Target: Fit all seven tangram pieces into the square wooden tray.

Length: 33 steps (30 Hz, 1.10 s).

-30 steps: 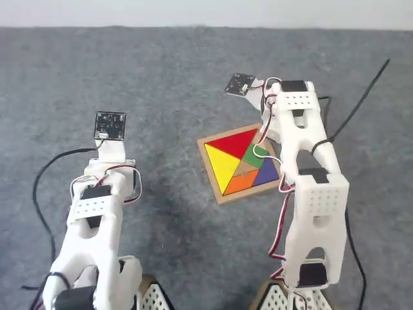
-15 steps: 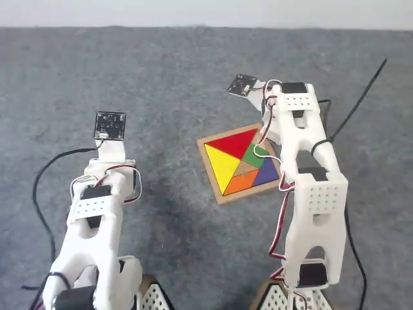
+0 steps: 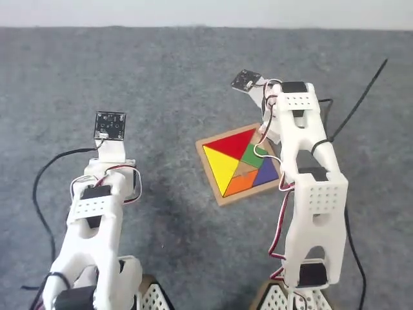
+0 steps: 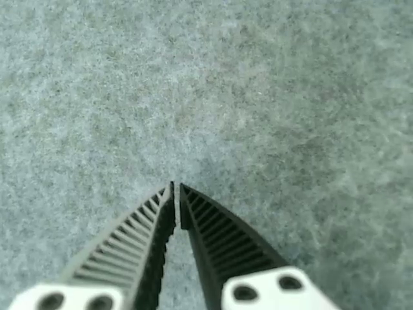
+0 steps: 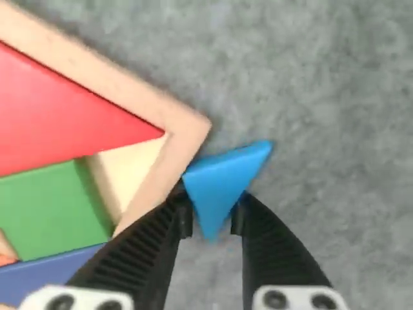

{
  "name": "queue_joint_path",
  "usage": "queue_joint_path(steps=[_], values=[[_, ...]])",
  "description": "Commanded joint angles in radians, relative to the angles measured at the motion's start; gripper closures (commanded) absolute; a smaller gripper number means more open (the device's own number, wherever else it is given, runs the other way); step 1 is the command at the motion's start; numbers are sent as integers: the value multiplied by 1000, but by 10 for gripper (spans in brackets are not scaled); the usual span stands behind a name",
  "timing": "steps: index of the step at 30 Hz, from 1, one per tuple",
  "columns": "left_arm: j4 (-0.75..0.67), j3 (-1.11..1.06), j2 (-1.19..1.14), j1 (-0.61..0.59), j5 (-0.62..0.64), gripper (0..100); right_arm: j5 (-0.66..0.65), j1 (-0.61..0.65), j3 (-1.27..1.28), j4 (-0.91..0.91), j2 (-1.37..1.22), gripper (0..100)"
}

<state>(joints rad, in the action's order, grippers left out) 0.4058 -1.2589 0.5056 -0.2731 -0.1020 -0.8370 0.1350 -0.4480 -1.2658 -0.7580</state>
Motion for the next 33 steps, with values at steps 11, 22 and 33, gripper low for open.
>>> queue_joint_path(steps=[11, 22, 33], values=[[-23, 13, -2, 6, -12, 985, 140, -114, -23, -91, 220, 913], [-23, 13, -2, 6, -12, 985, 370, 15, -18, 22, 199, 750], [-23, 13, -2, 8, -12, 985, 377, 27, -25, 73, 25, 713]])
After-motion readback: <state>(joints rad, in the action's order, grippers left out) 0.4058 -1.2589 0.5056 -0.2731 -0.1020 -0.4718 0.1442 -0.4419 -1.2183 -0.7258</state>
